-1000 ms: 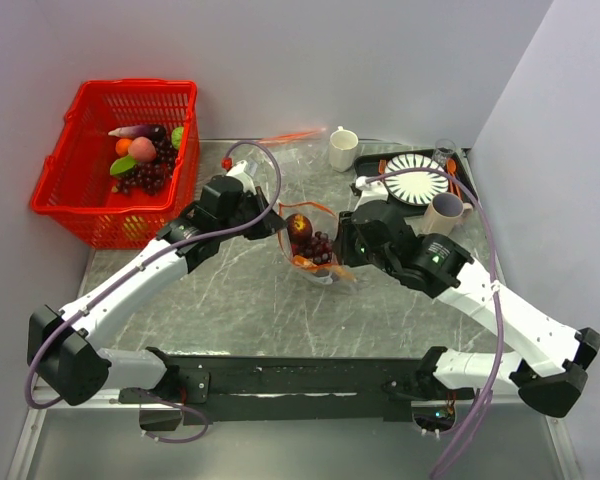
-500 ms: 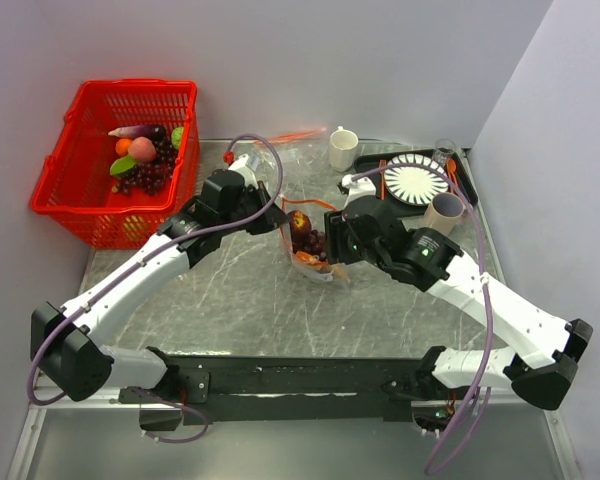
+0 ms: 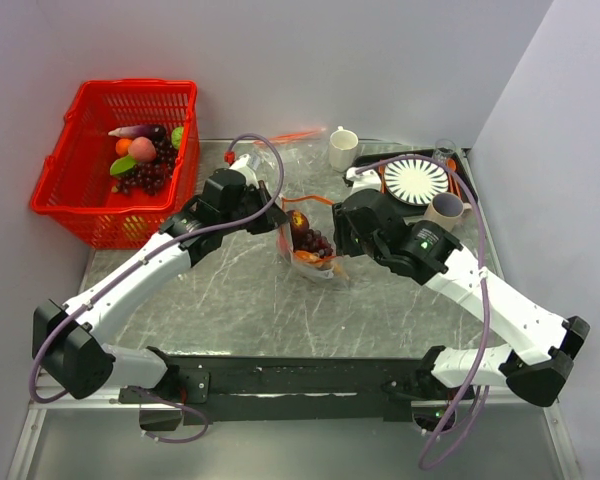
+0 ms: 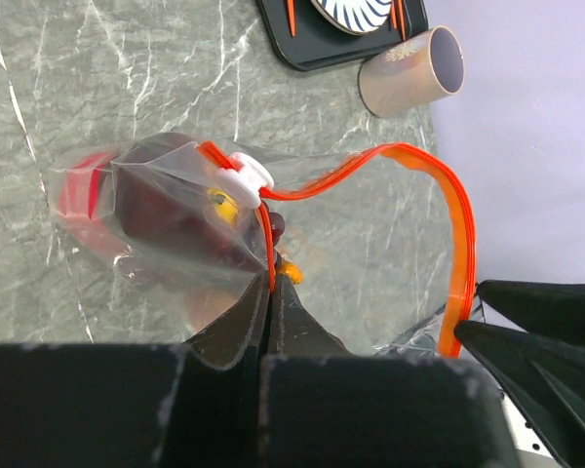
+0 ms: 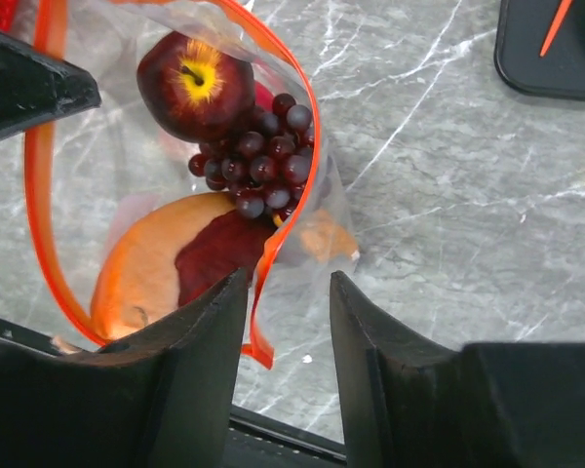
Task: Place the food in the zip-top bag and seal the zipper
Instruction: Zip the zipper food storage bag at the center of the board.
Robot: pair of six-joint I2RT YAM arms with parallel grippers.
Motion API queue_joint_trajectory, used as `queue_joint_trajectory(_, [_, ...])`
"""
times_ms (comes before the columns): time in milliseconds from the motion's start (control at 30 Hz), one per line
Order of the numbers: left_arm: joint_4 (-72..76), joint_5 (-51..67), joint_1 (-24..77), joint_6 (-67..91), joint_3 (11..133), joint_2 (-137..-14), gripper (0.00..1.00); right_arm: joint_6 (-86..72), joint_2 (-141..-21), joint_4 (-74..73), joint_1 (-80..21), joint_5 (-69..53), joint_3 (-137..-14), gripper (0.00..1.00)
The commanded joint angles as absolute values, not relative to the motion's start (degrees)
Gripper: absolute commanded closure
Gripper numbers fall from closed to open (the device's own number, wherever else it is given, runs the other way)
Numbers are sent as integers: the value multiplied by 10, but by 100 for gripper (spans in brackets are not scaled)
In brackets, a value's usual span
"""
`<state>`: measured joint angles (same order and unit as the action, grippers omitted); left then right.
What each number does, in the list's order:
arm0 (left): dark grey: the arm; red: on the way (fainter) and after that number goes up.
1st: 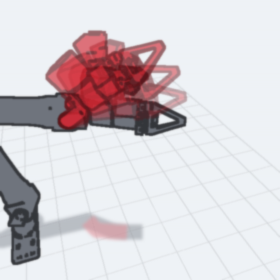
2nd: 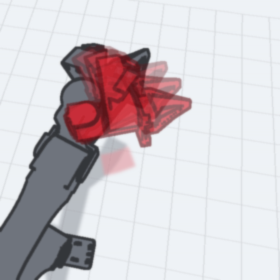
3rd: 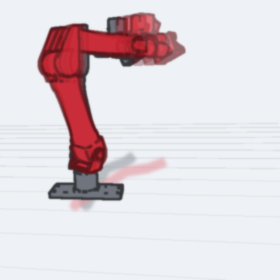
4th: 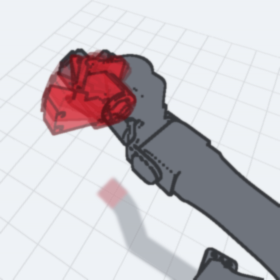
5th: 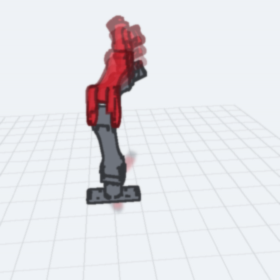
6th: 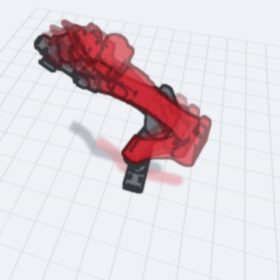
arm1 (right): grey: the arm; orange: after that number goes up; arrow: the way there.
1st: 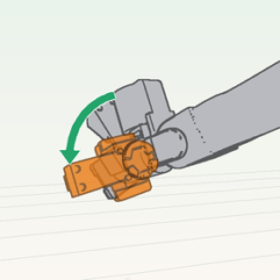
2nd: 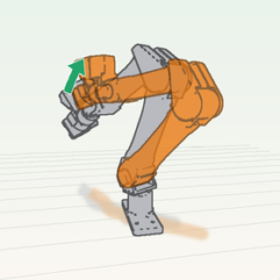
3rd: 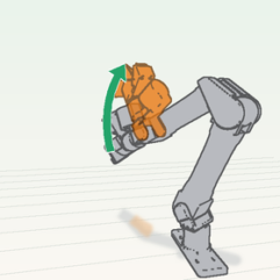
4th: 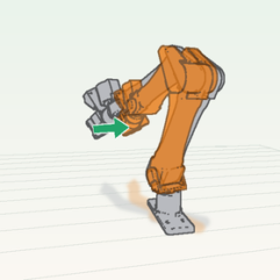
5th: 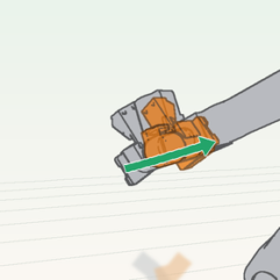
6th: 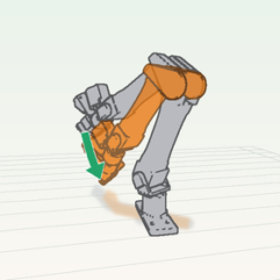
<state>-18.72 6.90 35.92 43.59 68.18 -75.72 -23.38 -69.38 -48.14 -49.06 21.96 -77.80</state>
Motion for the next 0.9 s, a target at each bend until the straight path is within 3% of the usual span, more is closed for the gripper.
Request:
queue_joint_trajectory(0, [-170,79,358,430,705,-753,99,-222,-702,-478,-487,209,-777,69])
queue_joint_trajectory(33, [-170,77,358,427,706,-754,99,-219,-704,-479,-488,193,-778,79])
queue_joint_trajectory(67, [-172,74,358,425,707,-754,99,-212,-704,-478,-490,181,-779,98])
queue_joint_trajectory(100, [-174,72,357,424,707,-757,99,-208,-701,-476,-490,167,-775,100])
queue_joint_trajectory(367, [-178,86,340,409,731,-789,99,-196,-672,-394,-536,-43,-763,100])
queue_joint_trajectory(567, [-96,199,323,395,719,-818,99,-213,-694,-306,-585,-161,-771,100])
queue_joint_trajectory(600, [-84,216,322,394,722,-833,99,-214,-707,-295,-586,-211,-772,98])
queue_joint_trajectory(700, [-35,313,316,395,722,-867,99,-213,-712,-271,-585,-258,-780,57])
queue_joint_trajectory(767, [-5,370,316,397,716,-884,99,-214,-701,-274,-577,-228,-785,36])
queue_joint_trajectory(867, [52,409,316,403,694,-907,98,-208,-662,-287,-522,-218,-783,36])
